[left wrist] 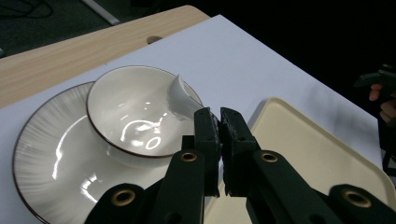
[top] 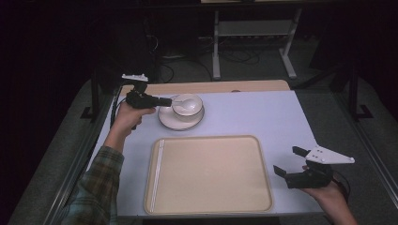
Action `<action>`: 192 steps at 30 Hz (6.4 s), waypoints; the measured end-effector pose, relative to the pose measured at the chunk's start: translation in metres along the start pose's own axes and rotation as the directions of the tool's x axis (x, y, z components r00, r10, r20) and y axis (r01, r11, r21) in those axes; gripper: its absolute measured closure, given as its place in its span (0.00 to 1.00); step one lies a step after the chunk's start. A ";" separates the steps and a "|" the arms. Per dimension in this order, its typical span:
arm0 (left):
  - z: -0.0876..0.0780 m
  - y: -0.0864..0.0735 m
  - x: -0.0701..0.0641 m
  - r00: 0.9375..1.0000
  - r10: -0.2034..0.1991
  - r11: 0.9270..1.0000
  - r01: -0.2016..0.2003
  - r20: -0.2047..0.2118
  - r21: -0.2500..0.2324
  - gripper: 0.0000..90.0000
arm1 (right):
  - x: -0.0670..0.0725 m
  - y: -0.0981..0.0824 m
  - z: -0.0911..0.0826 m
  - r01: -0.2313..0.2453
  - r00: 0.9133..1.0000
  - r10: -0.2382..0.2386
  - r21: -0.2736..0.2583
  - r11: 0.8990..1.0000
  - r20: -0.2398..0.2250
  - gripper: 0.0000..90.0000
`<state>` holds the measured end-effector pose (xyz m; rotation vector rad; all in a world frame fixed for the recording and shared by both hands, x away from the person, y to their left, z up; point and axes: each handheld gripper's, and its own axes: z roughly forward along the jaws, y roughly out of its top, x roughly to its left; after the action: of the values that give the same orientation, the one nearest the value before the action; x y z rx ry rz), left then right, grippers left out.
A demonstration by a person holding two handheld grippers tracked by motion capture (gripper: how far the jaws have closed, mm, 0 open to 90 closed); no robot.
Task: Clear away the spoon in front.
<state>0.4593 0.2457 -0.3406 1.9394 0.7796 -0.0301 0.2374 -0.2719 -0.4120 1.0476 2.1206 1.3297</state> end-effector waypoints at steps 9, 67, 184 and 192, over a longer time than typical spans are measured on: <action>-0.004 -0.016 -0.020 1.000 0.007 1.000 -0.007 0.000 -0.009 0.96 | 0.001 0.002 0.003 0.009 1.000 -0.009 -0.003 1.000 -0.011 0.02; 0.028 -0.104 -0.025 0.998 -0.069 0.994 0.069 0.001 0.082 0.86 | 0.003 0.002 0.005 0.019 1.000 -0.019 0.005 1.000 -0.015 0.02; 0.087 -0.111 -0.087 0.985 0.161 0.940 -0.136 -0.054 0.314 1.00 | 0.003 0.001 0.003 0.017 1.000 -0.017 0.001 1.000 -0.015 0.02; 0.070 -0.122 -0.092 0.986 0.160 0.937 -0.136 -0.049 0.323 1.00 | 0.003 0.002 0.002 0.018 1.000 -0.018 0.000 1.000 -0.012 0.02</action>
<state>0.3434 0.1779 -0.4408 2.3150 0.7073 0.0084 0.2377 -0.2678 -0.4116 1.0203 2.1335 1.3308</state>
